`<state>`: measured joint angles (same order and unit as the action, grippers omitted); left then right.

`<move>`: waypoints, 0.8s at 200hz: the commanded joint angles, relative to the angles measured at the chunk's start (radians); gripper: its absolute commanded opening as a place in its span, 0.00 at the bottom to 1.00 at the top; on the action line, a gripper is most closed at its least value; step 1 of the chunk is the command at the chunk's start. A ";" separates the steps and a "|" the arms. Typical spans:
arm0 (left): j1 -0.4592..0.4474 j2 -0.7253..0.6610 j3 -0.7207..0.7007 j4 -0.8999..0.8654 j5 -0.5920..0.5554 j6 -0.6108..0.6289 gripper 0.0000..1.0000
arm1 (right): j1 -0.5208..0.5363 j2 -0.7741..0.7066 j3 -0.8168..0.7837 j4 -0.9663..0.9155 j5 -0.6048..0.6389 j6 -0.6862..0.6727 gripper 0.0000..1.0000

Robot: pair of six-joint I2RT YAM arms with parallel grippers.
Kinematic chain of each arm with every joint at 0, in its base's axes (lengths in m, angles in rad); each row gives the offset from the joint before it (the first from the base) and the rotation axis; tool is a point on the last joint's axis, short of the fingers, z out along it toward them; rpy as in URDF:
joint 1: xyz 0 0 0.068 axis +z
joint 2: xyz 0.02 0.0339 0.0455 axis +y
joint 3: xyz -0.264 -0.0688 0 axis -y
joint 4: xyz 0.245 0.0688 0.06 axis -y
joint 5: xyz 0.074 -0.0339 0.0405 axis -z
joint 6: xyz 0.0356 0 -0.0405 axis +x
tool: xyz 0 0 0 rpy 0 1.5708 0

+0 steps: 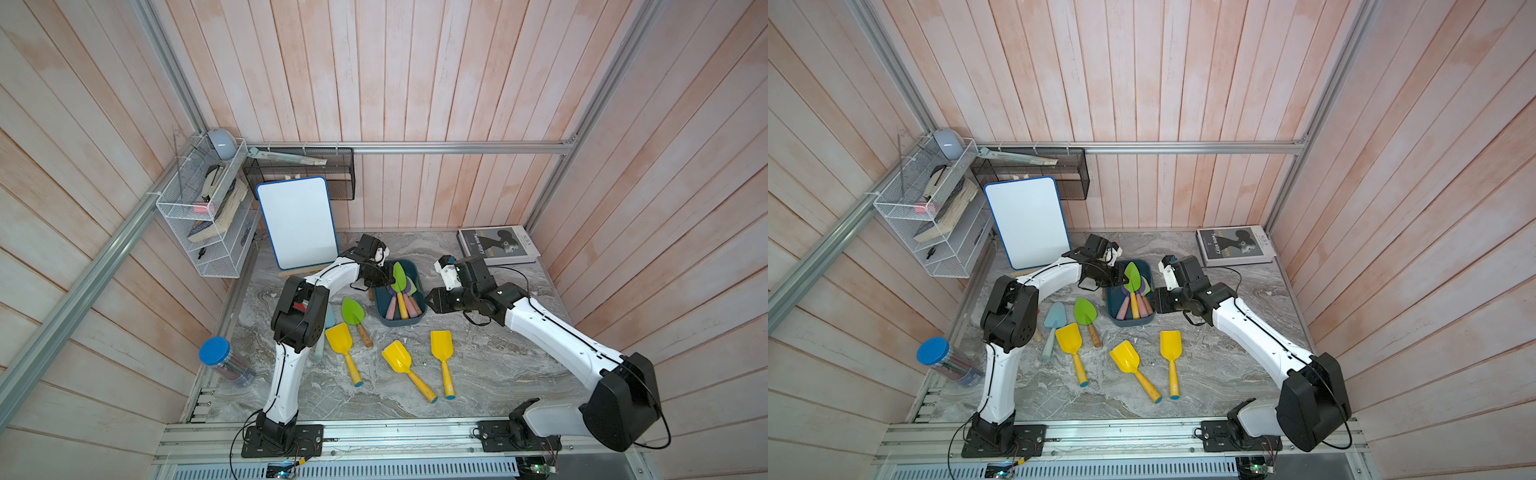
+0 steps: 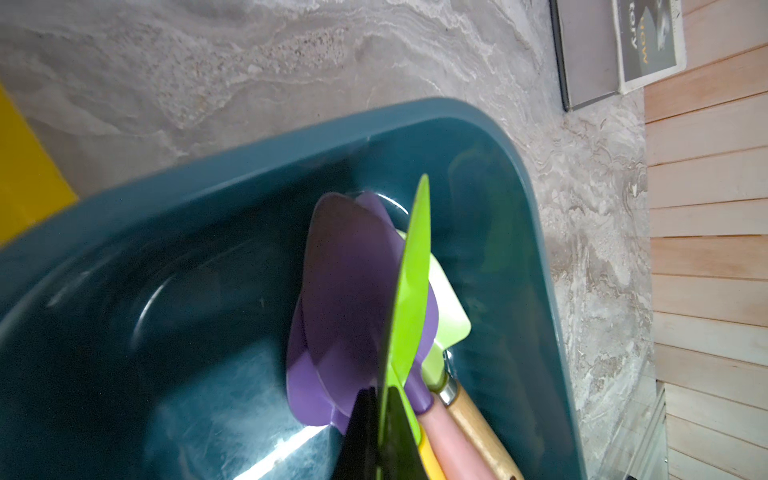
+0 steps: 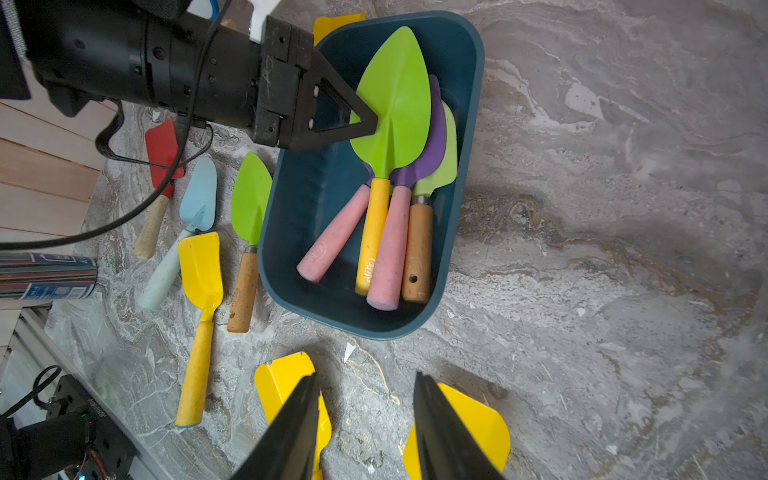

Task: Put the shovel into the storage box
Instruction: Place the shovel in the storage box.

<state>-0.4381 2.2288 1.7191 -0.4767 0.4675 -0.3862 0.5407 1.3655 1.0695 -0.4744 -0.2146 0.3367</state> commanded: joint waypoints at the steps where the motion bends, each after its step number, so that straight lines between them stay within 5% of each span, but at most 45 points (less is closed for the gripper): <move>1: -0.004 0.059 0.015 -0.045 -0.037 0.013 0.00 | 0.000 0.006 -0.011 0.005 0.009 -0.003 0.44; 32: -0.004 0.079 0.030 -0.061 -0.048 0.005 0.00 | 0.000 0.006 -0.012 0.007 0.011 -0.002 0.44; 81: -0.004 0.094 0.050 -0.082 -0.066 0.003 0.29 | 0.001 0.007 -0.011 0.007 0.013 -0.002 0.44; 160: -0.004 0.108 0.078 -0.118 -0.074 -0.008 0.45 | 0.001 0.012 -0.011 0.010 0.012 -0.005 0.44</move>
<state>-0.4435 2.2871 1.7912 -0.5335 0.4126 -0.3965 0.5407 1.3655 1.0691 -0.4709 -0.2142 0.3367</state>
